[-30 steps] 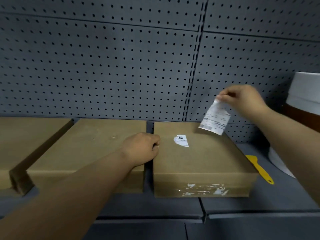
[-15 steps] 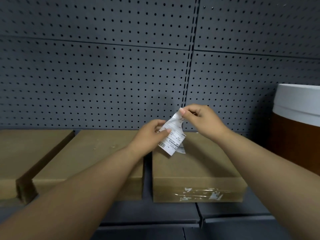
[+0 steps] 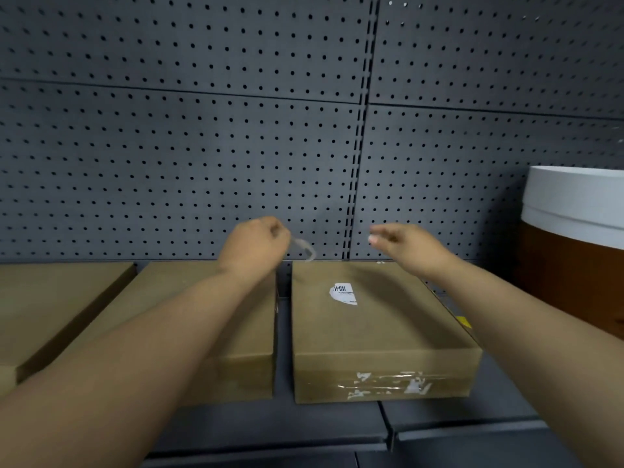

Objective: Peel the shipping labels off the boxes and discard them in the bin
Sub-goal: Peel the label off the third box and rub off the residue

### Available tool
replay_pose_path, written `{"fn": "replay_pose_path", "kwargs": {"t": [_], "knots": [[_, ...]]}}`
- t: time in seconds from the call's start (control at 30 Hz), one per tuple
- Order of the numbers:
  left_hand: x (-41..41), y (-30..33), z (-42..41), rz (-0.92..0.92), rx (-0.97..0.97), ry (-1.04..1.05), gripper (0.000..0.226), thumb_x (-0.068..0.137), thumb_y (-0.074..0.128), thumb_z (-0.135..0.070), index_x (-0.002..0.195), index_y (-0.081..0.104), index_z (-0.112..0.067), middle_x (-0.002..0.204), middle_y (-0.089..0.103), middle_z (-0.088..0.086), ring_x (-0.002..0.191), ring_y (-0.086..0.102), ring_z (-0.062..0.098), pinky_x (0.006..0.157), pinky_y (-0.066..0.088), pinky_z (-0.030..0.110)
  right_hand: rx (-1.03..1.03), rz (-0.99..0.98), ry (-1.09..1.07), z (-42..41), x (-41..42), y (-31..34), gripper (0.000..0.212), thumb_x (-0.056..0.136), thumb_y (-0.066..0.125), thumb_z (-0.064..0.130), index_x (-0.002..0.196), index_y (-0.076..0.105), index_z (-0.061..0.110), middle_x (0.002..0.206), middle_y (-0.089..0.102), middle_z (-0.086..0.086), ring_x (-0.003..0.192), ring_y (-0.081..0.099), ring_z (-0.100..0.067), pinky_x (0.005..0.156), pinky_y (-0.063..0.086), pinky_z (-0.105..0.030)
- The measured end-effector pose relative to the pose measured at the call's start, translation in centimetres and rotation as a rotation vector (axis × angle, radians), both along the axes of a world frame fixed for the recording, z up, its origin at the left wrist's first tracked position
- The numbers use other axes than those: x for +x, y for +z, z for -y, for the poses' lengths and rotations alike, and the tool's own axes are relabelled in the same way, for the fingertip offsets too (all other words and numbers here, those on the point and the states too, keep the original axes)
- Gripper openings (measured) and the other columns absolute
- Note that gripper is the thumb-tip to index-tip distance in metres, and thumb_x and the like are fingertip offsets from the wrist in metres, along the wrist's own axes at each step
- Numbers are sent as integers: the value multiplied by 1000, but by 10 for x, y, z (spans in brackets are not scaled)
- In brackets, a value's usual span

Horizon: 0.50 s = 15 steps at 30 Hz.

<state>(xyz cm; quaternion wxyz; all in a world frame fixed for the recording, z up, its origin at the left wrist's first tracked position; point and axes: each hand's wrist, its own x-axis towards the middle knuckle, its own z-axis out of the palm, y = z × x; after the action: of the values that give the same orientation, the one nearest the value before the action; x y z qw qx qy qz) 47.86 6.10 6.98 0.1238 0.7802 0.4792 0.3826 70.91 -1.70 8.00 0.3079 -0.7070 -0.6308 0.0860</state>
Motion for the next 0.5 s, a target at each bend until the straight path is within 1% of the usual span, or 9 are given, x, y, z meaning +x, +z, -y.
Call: {"fn": "replay_pose_path", "kwargs": {"t": [0.1, 0.13, 0.17, 0.23, 0.27, 0.33, 0.37, 0.43, 0.5], "knots": [[1, 3, -1, -209, 174, 89, 46, 91, 39, -49, 83, 62, -10, 76, 61, 7, 72, 57, 25, 60, 45, 31, -128, 158, 105, 0, -5, -12, 28, 88, 60, 32, 111, 66, 17, 116, 67, 1, 105, 59, -13, 87, 39, -20], [3, 4, -2, -274, 255, 117, 50, 90, 41, -53, 78, 61, -9, 75, 59, 6, 71, 57, 25, 61, 45, 32, -168, 196, 136, -1, -8, -17, 25, 86, 62, 32, 106, 68, 19, 111, 69, 2, 102, 61, -13, 88, 42, -22], [4, 4, -3, -335, 331, 129, 49, 88, 44, -53, 75, 59, -9, 73, 57, 6, 70, 55, 25, 61, 43, 31, -201, 228, 160, -1, -10, -20, 23, 84, 64, 33, 102, 70, 21, 107, 70, 4, 99, 62, -12, 89, 46, -25], [7, 2, -3, -455, 423, 105, 36, 88, 50, -43, 75, 56, -10, 73, 55, 4, 69, 50, 23, 60, 36, 29, -250, 299, 183, -2, -12, -26, 20, 80, 67, 34, 98, 71, 26, 102, 71, 9, 94, 63, -10, 90, 50, -31], [9, 0, -3, -512, 442, 79, 26, 88, 51, -35, 77, 56, -11, 75, 55, 4, 69, 47, 22, 61, 33, 29, -262, 347, 192, -3, -12, -28, 20, 80, 68, 34, 98, 71, 28, 102, 71, 10, 93, 62, -9, 88, 50, -32], [11, -6, -2, -610, 457, 36, 9, 86, 49, -19, 83, 54, -12, 75, 49, 2, 70, 42, 21, 63, 30, 30, -262, 425, 219, -5, -12, -31, 19, 80, 67, 32, 98, 72, 27, 104, 71, 10, 90, 60, -7, 84, 49, -26], [13, -10, -1, -653, 460, 21, 6, 84, 48, -13, 84, 54, -13, 75, 45, 1, 70, 41, 21, 64, 29, 30, -259, 442, 227, -6, -12, -32, 19, 81, 67, 31, 99, 72, 26, 105, 71, 9, 91, 61, -7, 82, 48, -25], [17, -17, -1, -731, 472, 7, 11, 82, 47, -6, 87, 53, -14, 74, 42, 0, 68, 40, 20, 65, 29, 30, -256, 464, 228, -6, -12, -35, 19, 81, 66, 30, 99, 72, 26, 106, 71, 10, 94, 62, -10, 83, 48, -26], [20, -23, -1, -785, 484, -6, 18, 81, 47, -2, 91, 53, -16, 75, 44, 0, 70, 43, 21, 66, 30, 29, -234, 526, 240, -7, -13, -37, 19, 83, 64, 30, 100, 72, 27, 107, 71, 11, 97, 61, -11, 82, 44, -24]]}}
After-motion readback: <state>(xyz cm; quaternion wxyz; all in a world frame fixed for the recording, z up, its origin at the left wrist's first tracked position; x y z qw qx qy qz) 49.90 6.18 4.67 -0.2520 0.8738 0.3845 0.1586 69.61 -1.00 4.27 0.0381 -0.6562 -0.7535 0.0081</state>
